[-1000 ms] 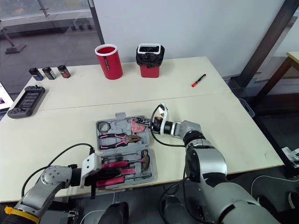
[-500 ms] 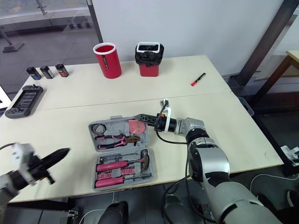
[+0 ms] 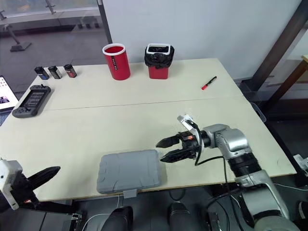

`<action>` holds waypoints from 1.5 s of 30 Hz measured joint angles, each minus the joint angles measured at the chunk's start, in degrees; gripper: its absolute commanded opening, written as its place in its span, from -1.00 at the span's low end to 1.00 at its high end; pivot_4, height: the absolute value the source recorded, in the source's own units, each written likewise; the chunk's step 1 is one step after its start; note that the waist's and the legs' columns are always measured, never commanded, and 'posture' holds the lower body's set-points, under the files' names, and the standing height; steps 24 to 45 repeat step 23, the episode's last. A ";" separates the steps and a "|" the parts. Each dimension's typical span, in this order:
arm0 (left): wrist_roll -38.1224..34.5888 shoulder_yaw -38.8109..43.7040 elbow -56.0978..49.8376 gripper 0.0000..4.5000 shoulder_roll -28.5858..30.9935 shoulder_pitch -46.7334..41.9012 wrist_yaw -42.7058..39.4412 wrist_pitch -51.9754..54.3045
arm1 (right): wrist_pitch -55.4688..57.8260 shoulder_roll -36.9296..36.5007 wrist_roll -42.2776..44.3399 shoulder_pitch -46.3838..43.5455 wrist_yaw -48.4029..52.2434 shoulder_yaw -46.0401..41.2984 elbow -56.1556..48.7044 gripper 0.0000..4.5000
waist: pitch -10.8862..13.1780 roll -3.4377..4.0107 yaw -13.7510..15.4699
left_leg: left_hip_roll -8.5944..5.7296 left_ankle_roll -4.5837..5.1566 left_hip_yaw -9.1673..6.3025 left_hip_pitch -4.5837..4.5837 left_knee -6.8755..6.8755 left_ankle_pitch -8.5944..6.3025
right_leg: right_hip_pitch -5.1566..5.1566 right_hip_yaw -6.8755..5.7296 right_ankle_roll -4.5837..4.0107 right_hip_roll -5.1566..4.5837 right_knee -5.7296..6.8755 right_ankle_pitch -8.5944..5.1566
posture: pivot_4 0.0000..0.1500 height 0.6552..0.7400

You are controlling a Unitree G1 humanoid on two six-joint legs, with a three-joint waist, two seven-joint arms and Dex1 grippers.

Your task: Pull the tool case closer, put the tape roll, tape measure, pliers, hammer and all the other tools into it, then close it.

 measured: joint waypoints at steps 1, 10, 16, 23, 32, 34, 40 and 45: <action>1.35 -0.58 -0.22 -1.00 0.47 -0.60 0.90 0.00 | -3.07 -1.15 -1.37 1.41 -0.91 -0.44 -0.69 0.99 | 0.00 0.00 0.04 | 0.00 0.00 0.01 -0.02 0.00 0.00 | 0.02 0.00 0.00 0.00 -0.06 0.01 | 1.00 1.00; 7.66 -0.89 4.19 0.05 6.78 -4.27 1.42 0.68 | -20.96 -8.00 -10.62 8.11 -13.29 -9.01 4.82 1.00 | 0.01 -0.04 0.00 | 0.02 0.01 0.09 -0.05 -0.17 0.00 | 0.03 0.02 -0.23 0.05 -0.23 0.17 | 1.00 1.00; 9.00 -0.87 9.90 0.97 8.78 -8.89 -0.88 -0.92 | -28.96 -7.70 -11.49 10.23 -16.10 -11.18 5.92 1.00 | 0.02 -0.04 0.09 | 0.02 0.02 0.10 -0.04 -0.05 0.00 | 0.11 0.03 -0.23 0.04 -0.22 0.19 | 1.00 1.00; 10.27 -0.79 11.50 0.97 12.21 -10.26 -2.66 -0.82 | -32.98 -5.56 -12.05 11.87 -19.15 -11.82 5.88 1.00 | 0.01 -0.05 0.07 | 0.02 0.02 0.10 -0.03 -0.07 0.01 | 0.15 0.03 -0.23 0.04 -0.22 0.20 | 1.00 1.00; 10.27 -0.79 11.50 0.97 12.21 -10.26 -2.66 -0.82 | -32.98 -5.56 -12.05 11.87 -19.15 -11.82 5.88 1.00 | 0.01 -0.05 0.07 | 0.02 0.02 0.10 -0.03 -0.07 0.01 | 0.15 0.03 -0.23 0.04 -0.22 0.20 | 1.00 1.00; 10.27 -0.79 11.50 0.97 12.21 -10.26 -2.66 -0.82 | -32.98 -5.56 -12.05 11.87 -19.15 -11.82 5.88 1.00 | 0.01 -0.05 0.07 | 0.02 0.02 0.10 -0.03 -0.07 0.01 | 0.15 0.03 -0.23 0.04 -0.22 0.20 | 1.00 1.00; 10.27 -0.79 11.50 0.97 12.21 -10.26 -2.66 -0.82 | -32.98 -5.56 -12.05 11.87 -19.15 -11.82 5.88 1.00 | 0.01 -0.05 0.07 | 0.02 0.02 0.10 -0.03 -0.07 0.01 | 0.15 0.03 -0.23 0.04 -0.22 0.20 | 1.00 1.00; 10.27 -0.79 11.50 0.97 12.21 -10.26 -2.66 -0.82 | -32.98 -5.56 -12.05 11.87 -19.15 -11.82 5.88 1.00 | 0.01 -0.05 0.07 | 0.02 0.02 0.10 -0.03 -0.07 0.01 | 0.15 0.03 -0.23 0.04 -0.22 0.20 | 1.00 1.00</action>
